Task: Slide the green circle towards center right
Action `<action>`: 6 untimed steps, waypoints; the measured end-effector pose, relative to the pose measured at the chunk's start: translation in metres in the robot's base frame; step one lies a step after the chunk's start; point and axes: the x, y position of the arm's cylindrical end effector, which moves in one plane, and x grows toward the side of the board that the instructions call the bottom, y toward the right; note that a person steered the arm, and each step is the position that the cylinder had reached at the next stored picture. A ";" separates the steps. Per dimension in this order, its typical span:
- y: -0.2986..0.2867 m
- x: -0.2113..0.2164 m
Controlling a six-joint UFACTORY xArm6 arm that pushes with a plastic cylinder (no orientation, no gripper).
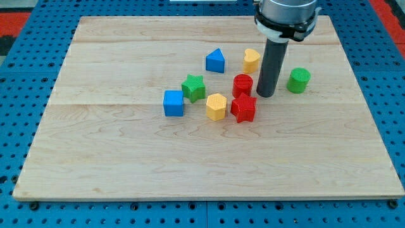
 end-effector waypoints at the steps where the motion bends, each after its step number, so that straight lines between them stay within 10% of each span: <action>1: 0.055 -0.027; 3: 0.059 -0.089; 5: 0.089 0.008; 6: 0.091 -0.023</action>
